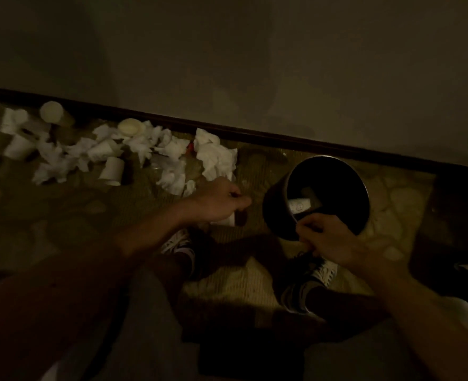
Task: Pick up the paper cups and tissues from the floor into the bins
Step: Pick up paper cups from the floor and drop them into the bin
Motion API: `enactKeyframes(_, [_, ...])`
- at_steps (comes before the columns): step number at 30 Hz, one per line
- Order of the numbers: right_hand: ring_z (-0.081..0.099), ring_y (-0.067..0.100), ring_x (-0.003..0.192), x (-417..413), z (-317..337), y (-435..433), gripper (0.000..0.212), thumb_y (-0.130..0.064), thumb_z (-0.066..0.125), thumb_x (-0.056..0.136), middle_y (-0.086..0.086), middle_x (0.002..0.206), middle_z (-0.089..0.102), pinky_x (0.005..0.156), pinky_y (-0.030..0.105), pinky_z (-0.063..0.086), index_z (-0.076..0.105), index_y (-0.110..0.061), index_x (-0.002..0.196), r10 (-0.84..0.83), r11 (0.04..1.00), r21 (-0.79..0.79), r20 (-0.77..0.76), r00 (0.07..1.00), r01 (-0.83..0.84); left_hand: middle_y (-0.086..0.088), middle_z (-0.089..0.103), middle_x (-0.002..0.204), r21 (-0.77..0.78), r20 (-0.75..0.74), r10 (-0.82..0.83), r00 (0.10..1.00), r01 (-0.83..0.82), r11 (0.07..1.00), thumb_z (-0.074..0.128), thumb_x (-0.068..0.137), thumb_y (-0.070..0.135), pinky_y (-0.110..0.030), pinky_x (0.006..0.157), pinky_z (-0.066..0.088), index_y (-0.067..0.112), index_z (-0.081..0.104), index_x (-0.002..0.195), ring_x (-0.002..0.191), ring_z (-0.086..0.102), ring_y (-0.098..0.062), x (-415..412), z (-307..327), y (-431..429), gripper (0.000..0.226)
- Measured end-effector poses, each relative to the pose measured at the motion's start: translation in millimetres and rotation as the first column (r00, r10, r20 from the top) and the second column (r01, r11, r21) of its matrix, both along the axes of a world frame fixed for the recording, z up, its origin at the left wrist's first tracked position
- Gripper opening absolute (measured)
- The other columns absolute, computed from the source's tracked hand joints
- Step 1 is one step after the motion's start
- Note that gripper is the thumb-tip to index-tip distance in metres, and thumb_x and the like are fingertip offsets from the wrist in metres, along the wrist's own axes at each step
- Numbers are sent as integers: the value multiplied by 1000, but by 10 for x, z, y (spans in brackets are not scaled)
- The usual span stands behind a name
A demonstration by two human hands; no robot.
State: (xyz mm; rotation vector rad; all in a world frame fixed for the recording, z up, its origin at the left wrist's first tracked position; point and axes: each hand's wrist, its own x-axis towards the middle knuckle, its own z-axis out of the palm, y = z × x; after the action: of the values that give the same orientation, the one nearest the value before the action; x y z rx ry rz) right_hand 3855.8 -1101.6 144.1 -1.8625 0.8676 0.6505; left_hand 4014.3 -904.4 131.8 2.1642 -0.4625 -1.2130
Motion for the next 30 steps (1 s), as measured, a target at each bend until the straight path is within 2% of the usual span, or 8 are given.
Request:
enactKeyframes(4, [63,16,72,212,290,509,7,-23,61,94,-2,83,66,68,30,52,65,-18,97,117,993,7,-52,992,-116,7,62,70,-78,6,166,986,-165,983,64,93,35,-22,60,43,18,69,78,65,58,-6,99,169,768,24])
enactKeyframes(9, [52,16,60,759,304,1135,9,-10,59,95,6,75,58,49,19,42,61,-4,100,115,993,35,-17,993,-114,-9,68,85,-93,-262,389,883,-424,901,57,99,29,-19,46,48,11,64,107,55,65,-8,110,-95,1589,21])
enactKeyframes(15, [55,11,62,1453,-212,1583,28,-8,59,94,6,84,60,46,13,47,56,5,118,174,975,154,-79,982,-160,-22,65,104,-34,-424,621,659,-697,716,56,100,19,-40,72,57,-3,61,119,84,65,-28,215,-765,1783,29])
enactKeyframes(19, [57,11,90,1543,-868,1607,30,-21,63,93,4,111,60,62,14,42,60,-9,121,289,957,41,-34,957,-287,-13,65,100,30,-391,582,713,-622,782,56,99,20,-37,81,54,-1,64,117,86,64,-22,270,-1232,1573,28])
enactKeyframes(22, [55,16,101,1511,-1453,1440,37,-19,63,93,3,121,56,67,18,43,55,-12,129,158,987,2,-80,984,-158,-6,65,90,15,-399,542,740,-586,810,59,97,21,-24,66,52,3,68,108,73,60,-10,434,-1621,1403,23])
enactKeyframes(26, [55,4,83,1295,-2079,1287,31,-9,65,90,2,110,58,68,21,44,55,-19,117,6,1000,-2,-126,992,-7,1,61,79,89,-462,560,688,-593,801,62,95,18,-12,50,49,21,63,87,68,59,-11,448,-2151,1182,8])
enactKeyframes(28, [56,10,81,1301,-2285,1283,30,-5,66,88,6,104,60,65,23,44,52,-18,112,-104,994,30,-148,984,109,1,60,91,100,-468,556,687,-584,806,61,96,16,-18,65,56,14,62,101,85,63,-22,462,-2399,1062,5])
enactKeyframes(30, [59,19,96,1411,-2469,1267,36,1,65,88,5,107,60,73,27,49,52,-15,117,-212,974,60,-112,971,220,0,57,104,70,-492,537,685,-584,809,62,95,14,-32,80,57,4,53,127,99,64,-24,504,-2623,962,34])
